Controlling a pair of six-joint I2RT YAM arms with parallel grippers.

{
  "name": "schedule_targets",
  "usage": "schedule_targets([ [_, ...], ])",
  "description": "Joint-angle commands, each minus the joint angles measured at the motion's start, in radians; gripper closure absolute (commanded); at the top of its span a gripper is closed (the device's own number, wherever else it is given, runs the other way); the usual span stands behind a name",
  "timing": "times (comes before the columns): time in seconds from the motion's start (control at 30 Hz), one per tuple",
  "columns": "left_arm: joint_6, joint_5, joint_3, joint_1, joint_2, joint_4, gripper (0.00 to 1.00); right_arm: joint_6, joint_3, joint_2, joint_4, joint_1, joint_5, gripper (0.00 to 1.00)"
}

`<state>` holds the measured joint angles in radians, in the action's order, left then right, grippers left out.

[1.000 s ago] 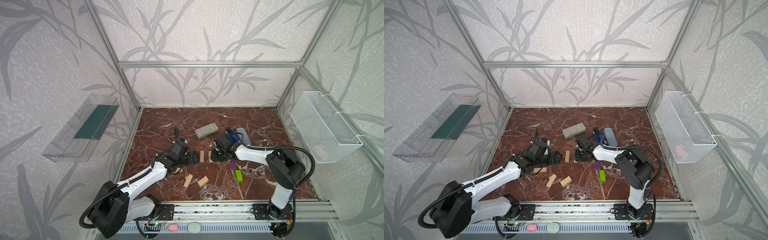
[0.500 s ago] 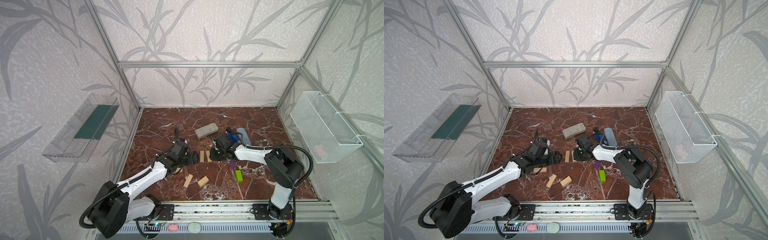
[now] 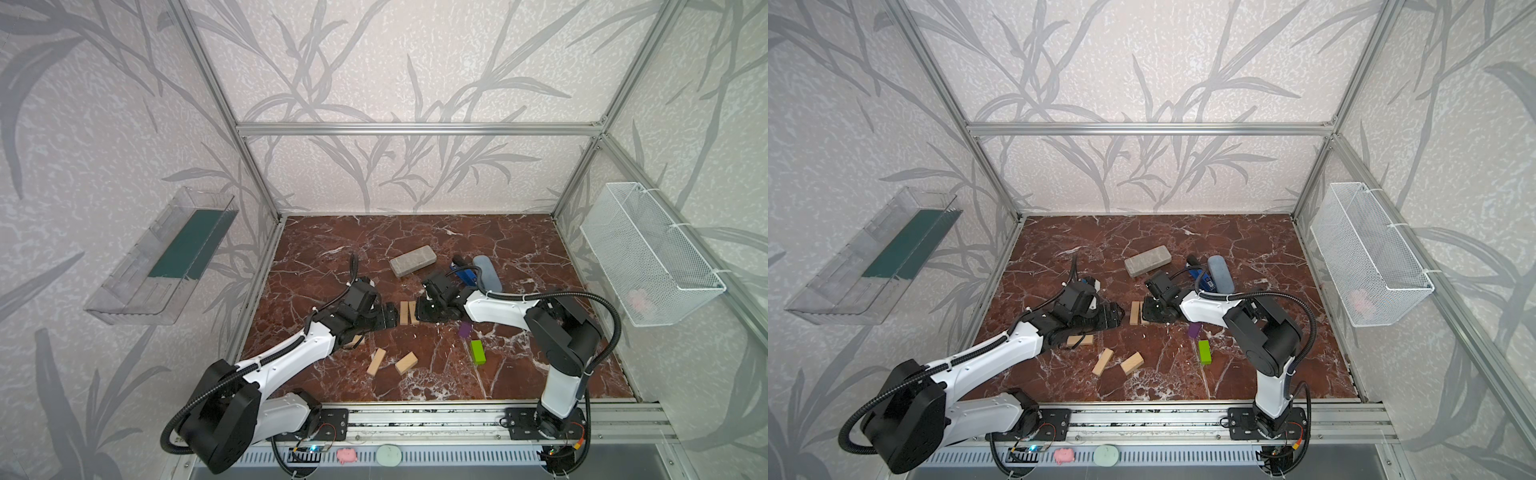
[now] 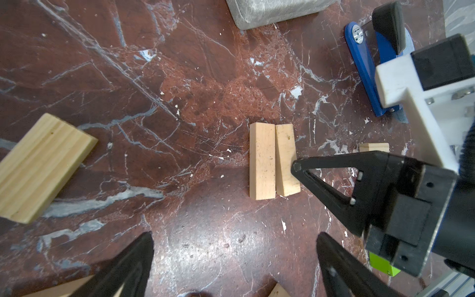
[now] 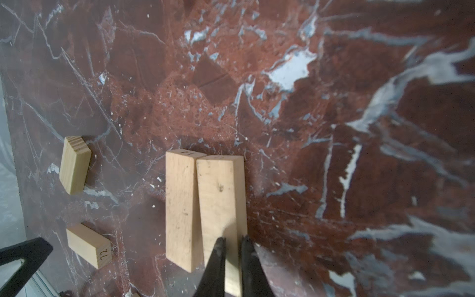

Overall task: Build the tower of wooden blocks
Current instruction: 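Push the right-held block against the first block to align them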

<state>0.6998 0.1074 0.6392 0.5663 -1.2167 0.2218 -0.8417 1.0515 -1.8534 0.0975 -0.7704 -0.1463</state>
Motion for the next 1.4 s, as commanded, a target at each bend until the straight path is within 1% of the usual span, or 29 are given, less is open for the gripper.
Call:
schedule_targets([
  [0.0, -0.003, -0.005, 0.032, -0.006, -0.009, -0.003, 0.03, -0.021, 0.022, -0.022, 0.021, -0.012, 0.02, 0.86],
  [0.43, -0.005, -0.002, 0.036, -0.006, -0.011, -0.003, 0.04, -0.022, 0.057, -0.038, 0.034, -0.012, 0.03, 0.86],
  [0.97, -0.006, -0.004, 0.036, -0.006, -0.014, -0.002, 0.03, -0.046, 0.031, -0.008, 0.033, -0.029, 0.035, 0.86],
  [1.37, -0.006, -0.003, 0.035, -0.006, -0.01, 0.001, 0.04, -0.024, 0.027, -0.006, 0.049, -0.03, 0.043, 0.86],
])
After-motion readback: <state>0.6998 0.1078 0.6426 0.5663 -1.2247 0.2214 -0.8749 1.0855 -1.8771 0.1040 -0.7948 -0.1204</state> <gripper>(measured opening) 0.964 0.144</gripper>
